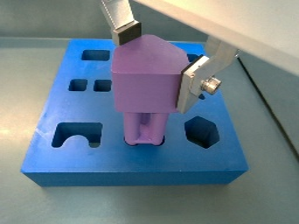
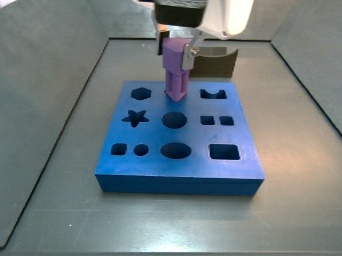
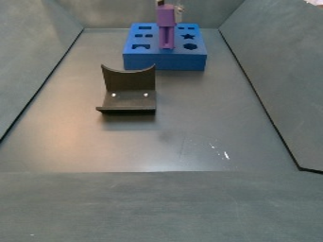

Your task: Insert the 3 prong object.

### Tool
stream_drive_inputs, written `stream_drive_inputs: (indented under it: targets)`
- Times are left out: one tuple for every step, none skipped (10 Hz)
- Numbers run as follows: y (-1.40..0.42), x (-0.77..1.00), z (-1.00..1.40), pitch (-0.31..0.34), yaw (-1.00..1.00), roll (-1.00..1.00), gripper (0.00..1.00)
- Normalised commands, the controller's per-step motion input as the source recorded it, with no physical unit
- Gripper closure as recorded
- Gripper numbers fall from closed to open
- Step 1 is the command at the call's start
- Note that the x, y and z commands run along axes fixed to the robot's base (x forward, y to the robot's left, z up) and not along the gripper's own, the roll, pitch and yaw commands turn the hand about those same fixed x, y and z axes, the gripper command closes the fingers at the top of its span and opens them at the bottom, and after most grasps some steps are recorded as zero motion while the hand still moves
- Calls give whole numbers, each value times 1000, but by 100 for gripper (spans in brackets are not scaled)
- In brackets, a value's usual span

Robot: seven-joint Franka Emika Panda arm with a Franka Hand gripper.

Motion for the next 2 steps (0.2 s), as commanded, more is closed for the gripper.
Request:
stream_drive_inputs:
  targets:
    - [6, -109, -163, -239, 0, -103, 100]
    - [0, 0, 0, 0, 0, 0, 100]
